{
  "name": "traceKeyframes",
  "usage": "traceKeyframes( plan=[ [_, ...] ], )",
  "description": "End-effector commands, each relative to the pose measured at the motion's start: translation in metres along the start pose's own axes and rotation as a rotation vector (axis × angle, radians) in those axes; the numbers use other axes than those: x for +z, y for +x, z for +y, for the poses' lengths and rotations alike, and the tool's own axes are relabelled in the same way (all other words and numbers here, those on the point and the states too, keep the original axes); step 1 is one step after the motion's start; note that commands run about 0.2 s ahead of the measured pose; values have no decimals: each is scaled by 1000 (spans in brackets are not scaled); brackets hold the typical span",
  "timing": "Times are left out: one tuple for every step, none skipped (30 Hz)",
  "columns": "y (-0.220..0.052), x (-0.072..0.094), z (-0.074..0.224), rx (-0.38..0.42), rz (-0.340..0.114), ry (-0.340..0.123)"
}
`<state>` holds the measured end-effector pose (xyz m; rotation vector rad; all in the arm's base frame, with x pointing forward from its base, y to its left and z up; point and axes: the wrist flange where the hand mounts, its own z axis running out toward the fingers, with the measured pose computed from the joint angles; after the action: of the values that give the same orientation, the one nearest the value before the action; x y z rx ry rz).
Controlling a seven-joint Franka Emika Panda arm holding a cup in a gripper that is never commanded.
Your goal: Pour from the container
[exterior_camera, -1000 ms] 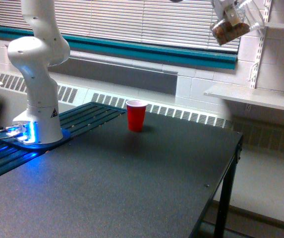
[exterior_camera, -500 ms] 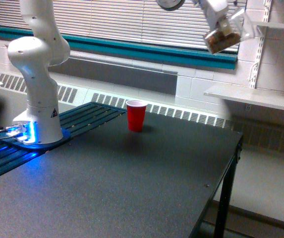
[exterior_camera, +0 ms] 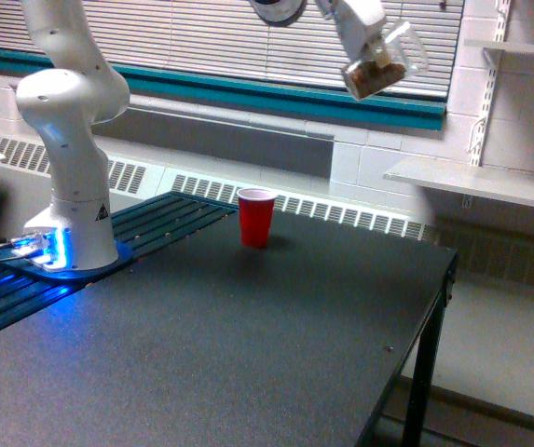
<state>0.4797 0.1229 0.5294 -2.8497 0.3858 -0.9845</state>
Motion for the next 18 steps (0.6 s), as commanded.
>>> traceKeyframes(
  plan=[
    [-43, -22, -24, -101, -11, 46],
    [-50, -25, -26, -111, -15, 49],
    [-58, -28, -28, -120, -22, 55],
    [-66, -31, -31, -129, -29, 59],
    [-73, -33, -33, -139, -34, 60],
    [-81, -36, -35, -150, -41, 62],
    [-89, -39, -36, -159, -50, 65],
    [-99, -42, -39, -169, -60, 67],
    [-106, -44, -40, -177, -65, 65],
    [-114, -47, -42, -186, -72, 65],
    [-122, -49, -42, -189, -80, 67],
    [-131, -52, -43, -193, -89, 67],
    [-139, -54, -44, -200, -96, 63],
    [-148, -56, -45, -207, -102, 62],
    [-156, -59, -46, -213, -107, 61],
    [-165, -61, -46, -215, -114, 57],
    [-173, -63, -46, -220, -118, 55],
    [-180, -65, -46, -222, -123, 53]
  ],
)
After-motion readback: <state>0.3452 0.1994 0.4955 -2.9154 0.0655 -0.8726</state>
